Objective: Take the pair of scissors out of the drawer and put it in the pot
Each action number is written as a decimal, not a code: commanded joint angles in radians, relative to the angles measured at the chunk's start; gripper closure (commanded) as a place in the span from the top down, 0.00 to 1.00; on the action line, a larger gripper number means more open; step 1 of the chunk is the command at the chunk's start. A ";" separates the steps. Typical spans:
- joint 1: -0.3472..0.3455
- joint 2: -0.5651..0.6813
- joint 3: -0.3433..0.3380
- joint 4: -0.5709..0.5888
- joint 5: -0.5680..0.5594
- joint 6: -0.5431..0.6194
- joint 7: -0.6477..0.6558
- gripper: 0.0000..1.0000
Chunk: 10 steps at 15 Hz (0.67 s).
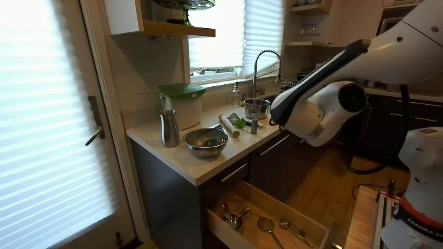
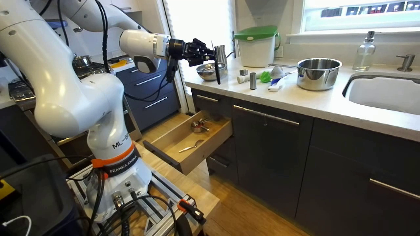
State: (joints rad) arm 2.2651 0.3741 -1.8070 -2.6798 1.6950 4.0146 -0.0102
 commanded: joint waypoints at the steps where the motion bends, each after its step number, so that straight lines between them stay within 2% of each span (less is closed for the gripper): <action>1: 0.011 0.146 -0.218 0.106 0.074 -0.217 -0.116 0.06; 2: 0.059 0.113 -0.326 0.133 0.073 -0.221 -0.156 0.06; 5: 0.091 0.140 -0.551 0.222 0.163 -0.340 -0.360 0.06; 6: 0.048 0.136 -0.429 0.168 0.093 -0.293 -0.240 0.26; 7: 0.058 0.142 -0.495 0.195 0.118 -0.320 -0.303 0.26; 8: 0.062 0.143 -0.532 0.213 0.130 -0.331 -0.338 0.26; 10: 0.068 0.140 -0.548 0.220 0.134 -0.333 -0.350 0.26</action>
State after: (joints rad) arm 2.3331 0.5139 -2.3552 -2.4593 1.8293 3.6820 -0.3603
